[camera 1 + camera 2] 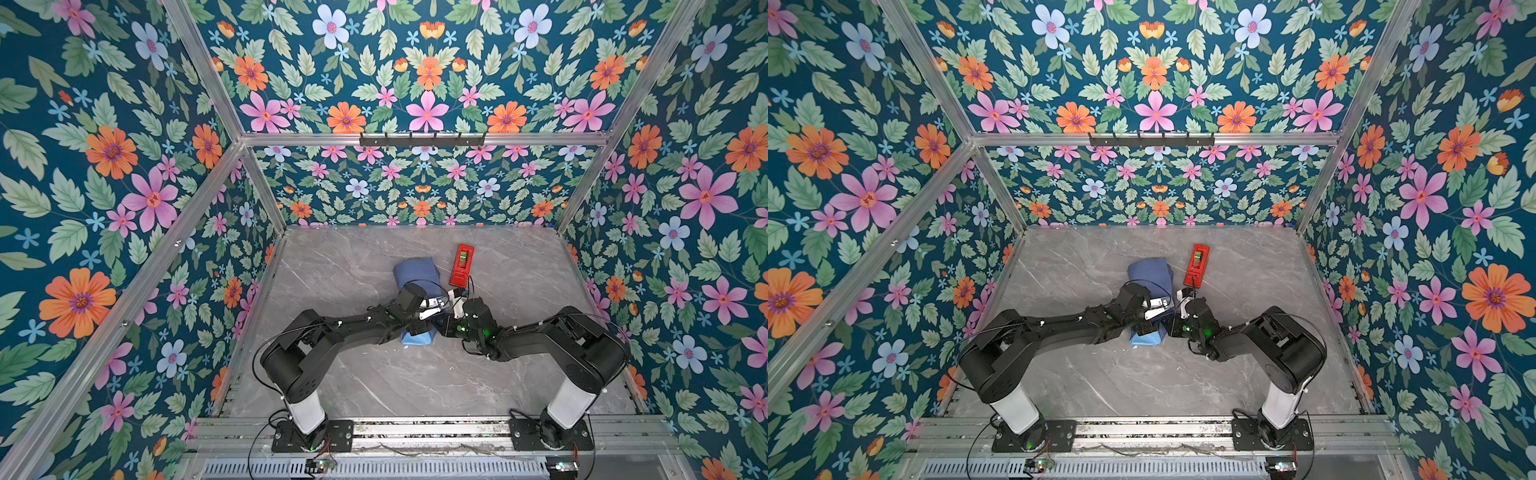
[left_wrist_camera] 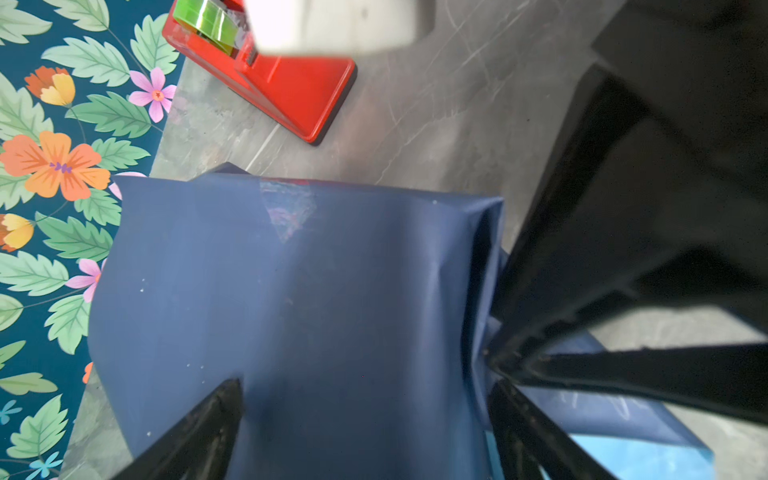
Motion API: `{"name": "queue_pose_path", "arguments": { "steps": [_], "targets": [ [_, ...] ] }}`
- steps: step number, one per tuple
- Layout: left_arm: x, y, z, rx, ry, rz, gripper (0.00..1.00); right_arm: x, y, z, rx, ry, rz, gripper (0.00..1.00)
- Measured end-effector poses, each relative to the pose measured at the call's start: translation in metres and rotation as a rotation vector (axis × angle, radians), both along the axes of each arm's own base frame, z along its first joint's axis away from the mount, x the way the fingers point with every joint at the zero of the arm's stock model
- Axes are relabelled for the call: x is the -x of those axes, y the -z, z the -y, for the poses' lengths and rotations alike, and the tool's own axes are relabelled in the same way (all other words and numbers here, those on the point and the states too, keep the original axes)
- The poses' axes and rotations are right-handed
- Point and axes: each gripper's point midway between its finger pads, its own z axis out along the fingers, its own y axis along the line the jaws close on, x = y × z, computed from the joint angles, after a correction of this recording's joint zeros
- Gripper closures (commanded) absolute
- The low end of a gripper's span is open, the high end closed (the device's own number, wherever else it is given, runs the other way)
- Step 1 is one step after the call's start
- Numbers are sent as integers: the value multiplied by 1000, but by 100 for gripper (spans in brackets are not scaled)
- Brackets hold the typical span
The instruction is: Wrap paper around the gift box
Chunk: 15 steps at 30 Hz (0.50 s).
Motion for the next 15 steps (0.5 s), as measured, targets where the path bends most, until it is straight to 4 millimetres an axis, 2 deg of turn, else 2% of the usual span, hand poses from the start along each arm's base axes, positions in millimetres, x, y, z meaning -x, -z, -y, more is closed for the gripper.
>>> {"name": "queue_pose_path", "arguments": {
  "steps": [8, 15],
  "targets": [
    [-5, 1, -1, -7, -17, 23, 10, 1, -13, 1, -17, -1, 26, 78],
    [-5, 1, -1, -9, -19, 25, 10, 0, -4, 4, 11, 14, 7, 79]
  ]
}}
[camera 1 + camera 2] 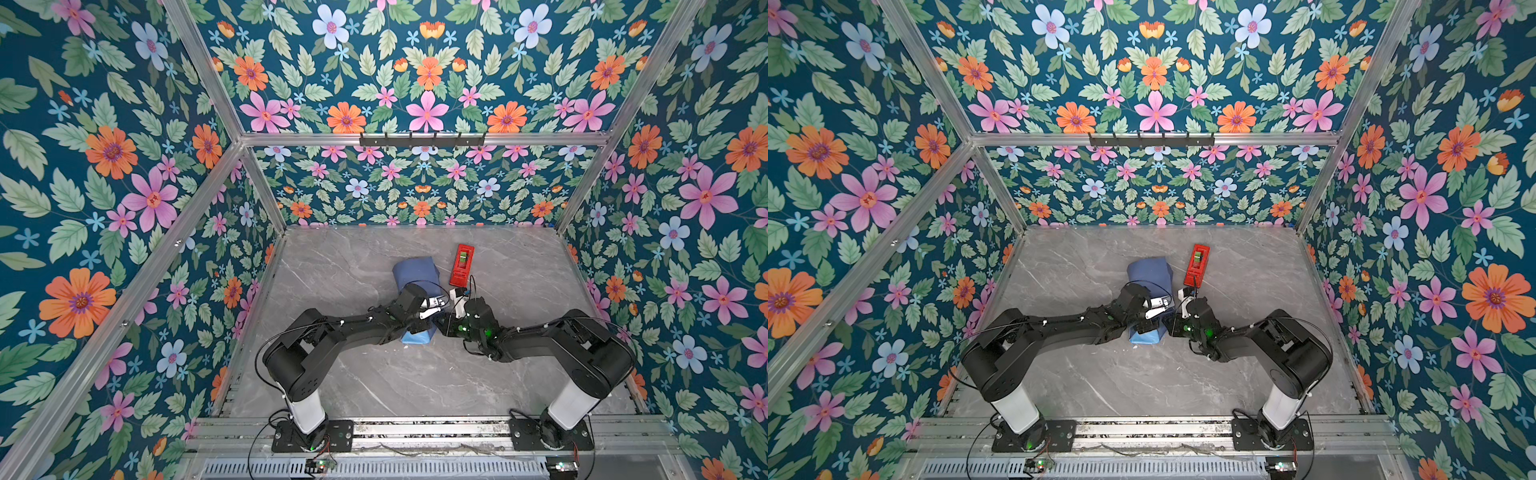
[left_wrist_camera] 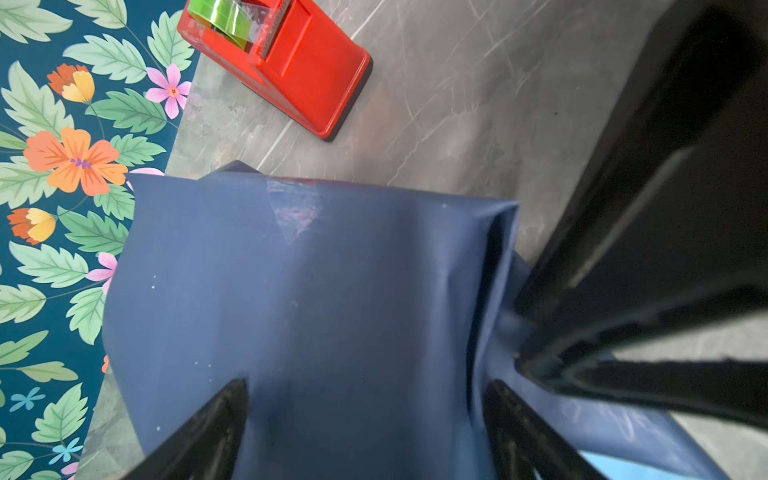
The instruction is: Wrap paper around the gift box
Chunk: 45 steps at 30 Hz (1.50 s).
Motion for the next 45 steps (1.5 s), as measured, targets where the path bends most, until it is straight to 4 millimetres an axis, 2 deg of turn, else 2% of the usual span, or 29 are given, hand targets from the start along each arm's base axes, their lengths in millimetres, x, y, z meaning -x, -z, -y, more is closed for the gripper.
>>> {"name": "queue_pose_path", "arguments": {
  "steps": [11, 15, 31, 38, 45],
  "targets": [
    [0, 0, 0, 1, 1, -1, 10, -3, 22, -2, 32, -4, -33, 82],
    [0, -1, 0, 2, 2, -1, 10, -3, 24, -3, 21, -4, -19, 83],
    [0, -1, 0, 1, 2, -1, 10, 31, 25, -22, -5, -70, -19, 84],
    [0, -1, 0, 2, 2, -1, 10, 18, 12, -23, -11, -54, -7, 84],
    [1, -1, 0, 3, 3, -1, 10, 6, 15, -8, -2, -17, -19, 85]
  ]
}}
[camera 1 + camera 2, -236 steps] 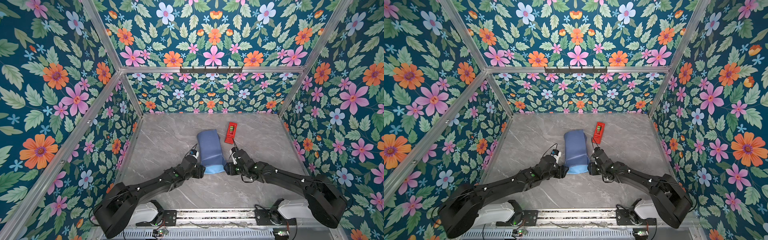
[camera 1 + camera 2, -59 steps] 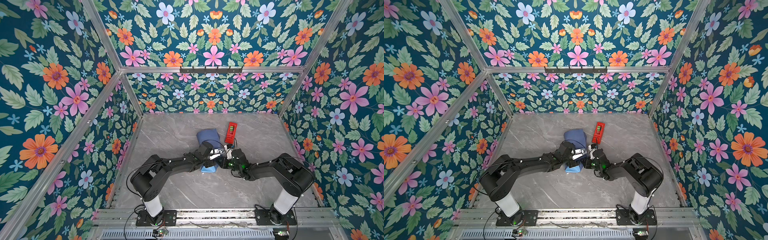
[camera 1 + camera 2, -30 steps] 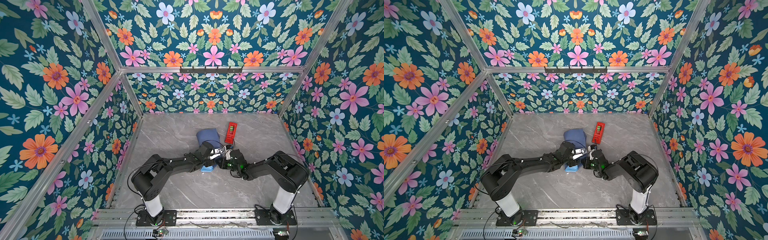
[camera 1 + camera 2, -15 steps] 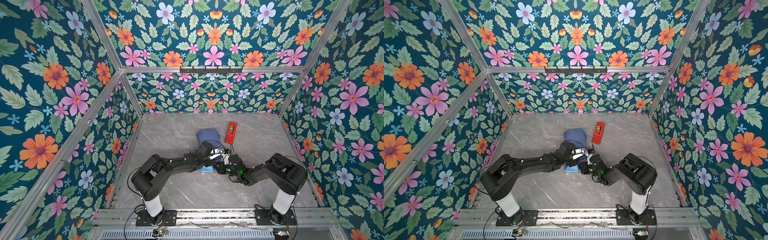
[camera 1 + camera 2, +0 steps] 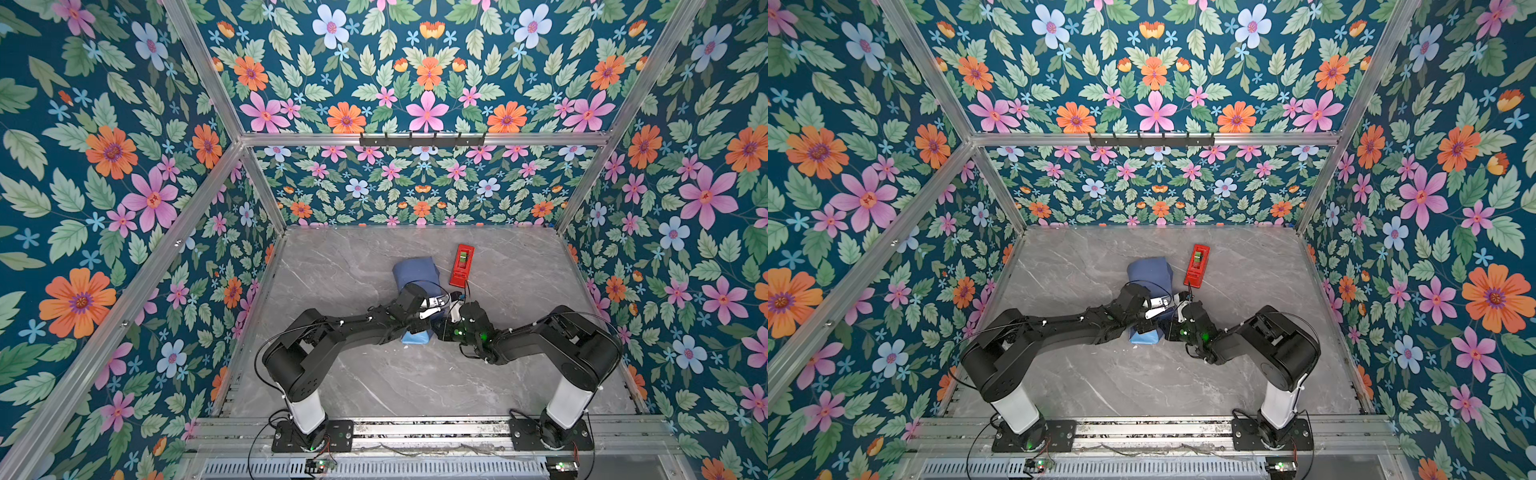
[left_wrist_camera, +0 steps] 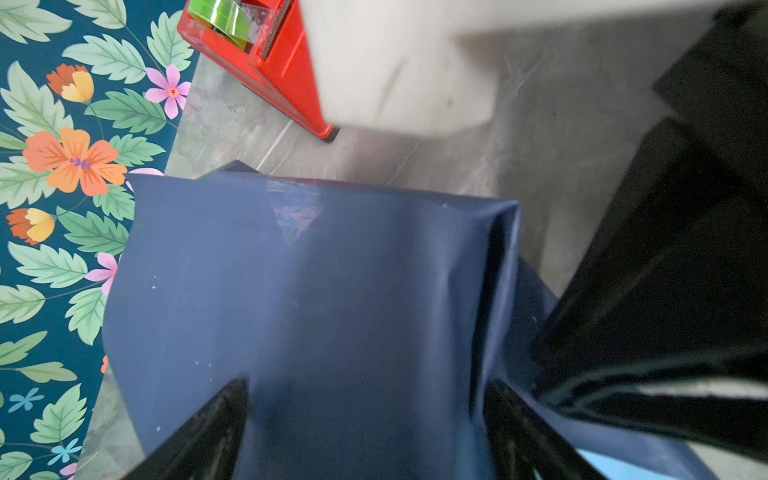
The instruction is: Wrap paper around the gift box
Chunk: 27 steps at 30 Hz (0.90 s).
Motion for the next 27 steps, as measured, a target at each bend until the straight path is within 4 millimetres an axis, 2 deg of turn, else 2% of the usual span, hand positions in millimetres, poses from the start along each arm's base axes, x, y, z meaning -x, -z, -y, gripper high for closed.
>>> {"name": "queue_pose_path", "arguments": {
  "steps": [6, 16, 21, 27],
  "targets": [
    [0, 0, 0, 0, 1, -1, 10, -6, 4, 8, 4, 12, -9, 85],
    [0, 0, 0, -1, 1, -2, 10, -10, 10, 6, -13, 1, -4, 86],
    [0, 0, 0, -2, 0, -2, 10, -3, 11, 7, -28, -5, 3, 86],
    [-1, 1, 0, -4, -2, -1, 10, 14, 12, -5, -45, -42, -6, 87]
  ]
}}
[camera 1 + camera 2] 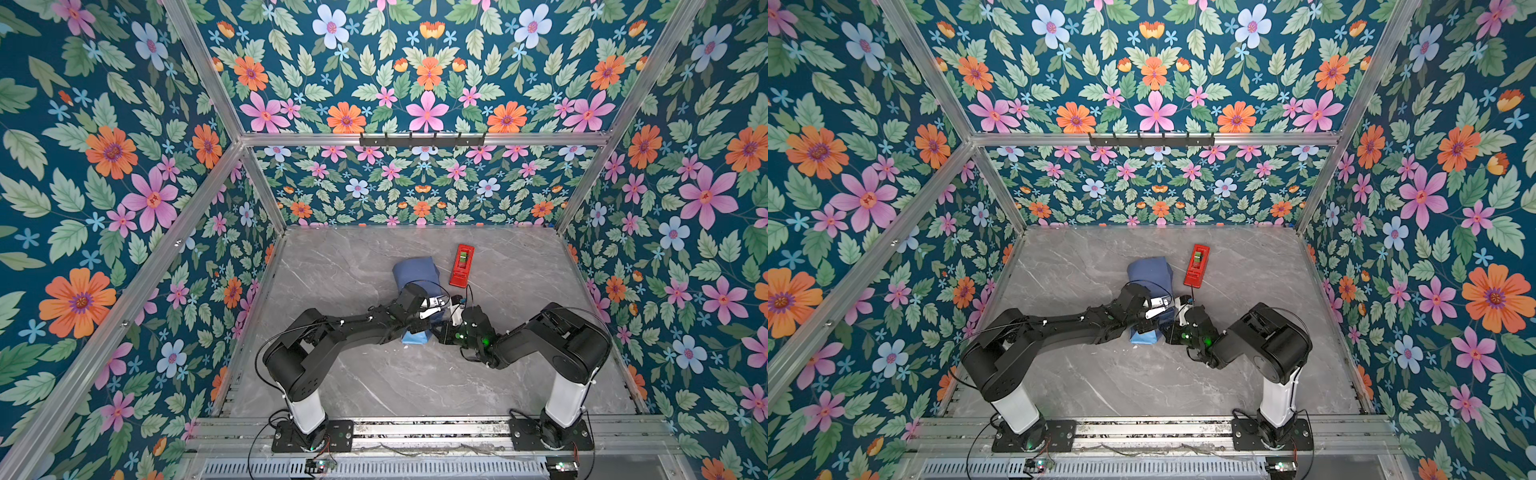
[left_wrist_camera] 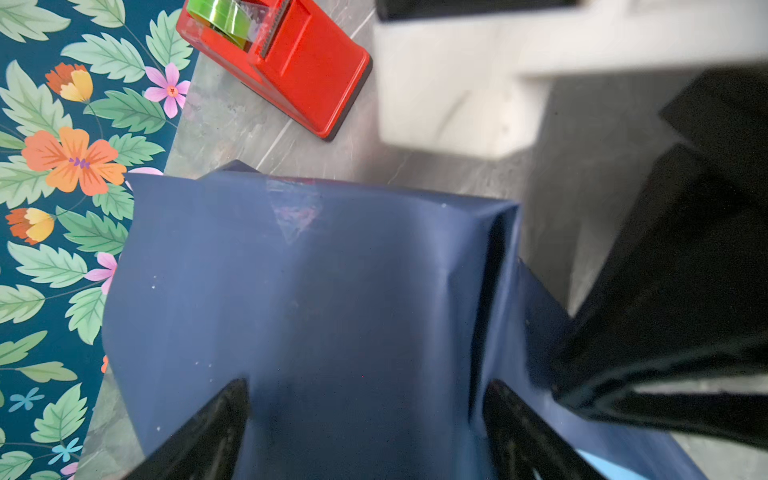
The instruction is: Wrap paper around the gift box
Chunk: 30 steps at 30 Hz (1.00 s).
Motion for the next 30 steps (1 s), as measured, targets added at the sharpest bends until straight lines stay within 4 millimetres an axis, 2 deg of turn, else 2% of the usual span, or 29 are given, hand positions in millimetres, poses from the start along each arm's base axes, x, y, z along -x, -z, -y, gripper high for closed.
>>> {"name": "queue_pose_path", "arguments": {
  "steps": [8, 15, 19, 24, 27, 30],
  "targets": [
    [0, 0, 0, 3, -1, -1, 10, 20, 1, -13, -37, -20, 1, 88],
    [1, -3, 2, 17, -8, -22, 8, 27, -4, -9, -35, -20, -11, 88],
    [5, -6, 2, 33, -9, -44, 6, 25, -25, 3, -34, 2, 22, 87],
    [9, -19, 4, 78, -10, -66, 4, 16, -56, 33, -26, 59, 81, 85],
    [11, -30, 6, 116, -16, -67, 4, 7, -77, 52, -10, 94, 125, 81],
    [15, -44, 6, 168, -22, -67, 3, -2, -101, 61, 0, 109, 163, 74]
  ]
}}
